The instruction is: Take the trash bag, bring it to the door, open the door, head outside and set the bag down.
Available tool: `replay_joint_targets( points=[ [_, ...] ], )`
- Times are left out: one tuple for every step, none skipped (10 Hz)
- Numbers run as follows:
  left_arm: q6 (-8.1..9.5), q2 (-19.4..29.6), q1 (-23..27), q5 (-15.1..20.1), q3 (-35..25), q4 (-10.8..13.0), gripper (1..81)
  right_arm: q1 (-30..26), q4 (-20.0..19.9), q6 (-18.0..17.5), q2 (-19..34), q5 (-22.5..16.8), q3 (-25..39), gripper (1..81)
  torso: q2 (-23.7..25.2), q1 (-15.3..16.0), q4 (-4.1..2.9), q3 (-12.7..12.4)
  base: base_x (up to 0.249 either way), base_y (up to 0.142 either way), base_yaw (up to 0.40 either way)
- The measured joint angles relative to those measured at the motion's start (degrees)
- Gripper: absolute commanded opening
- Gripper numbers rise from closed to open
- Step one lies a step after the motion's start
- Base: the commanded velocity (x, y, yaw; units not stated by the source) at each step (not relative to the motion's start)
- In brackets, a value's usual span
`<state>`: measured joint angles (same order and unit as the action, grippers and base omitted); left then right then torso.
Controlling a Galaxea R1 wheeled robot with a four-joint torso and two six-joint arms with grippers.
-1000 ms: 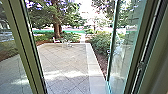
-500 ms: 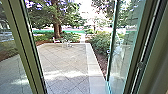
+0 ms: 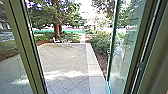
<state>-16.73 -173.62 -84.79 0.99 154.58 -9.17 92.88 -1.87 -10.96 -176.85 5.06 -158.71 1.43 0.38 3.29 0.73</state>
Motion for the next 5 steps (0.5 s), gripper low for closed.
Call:
replay_joint_targets(
  points=[
    [0.0,0.1,0.0,0.0,0.0,0.0,1.0,0.0,0.0,0.0,0.0,0.0,0.0,81.1,0.0,0.0,0.0,0.0,0.068,0.0,0.0],
    [0.02,0.2,-0.3,0.1,0.0,0.0,1.0,0.3,0.0,0.0,0.0,0.1,0.0,81.1,0.0,-0.1,0.0,0.0,0.076,0.0,0.0],
    [0.02,0.2,-0.6,0.1,0.0,0.0,1.0,0.9,0.0,0.0,0.0,-0.1,0.0,81.1,0.1,-0.1,0.0,0.0,0.082,0.0,0.0],
    [0.02,0.2,-0.2,0.0,0.0,0.0,1.0,0.6,0.0,0.0,0.0,-0.1,0.0,81.1,0.0,-0.1,0.0,0.0,0.091,0.0,0.0],
    [0.0,0.2,0.0,-0.1,0.0,0.0,1.0,0.1,0.0,0.0,-0.1,0.1,0.0,81.1,0.0,-0.1,0.0,0.0,0.098,0.0,0.0]
  ],
)
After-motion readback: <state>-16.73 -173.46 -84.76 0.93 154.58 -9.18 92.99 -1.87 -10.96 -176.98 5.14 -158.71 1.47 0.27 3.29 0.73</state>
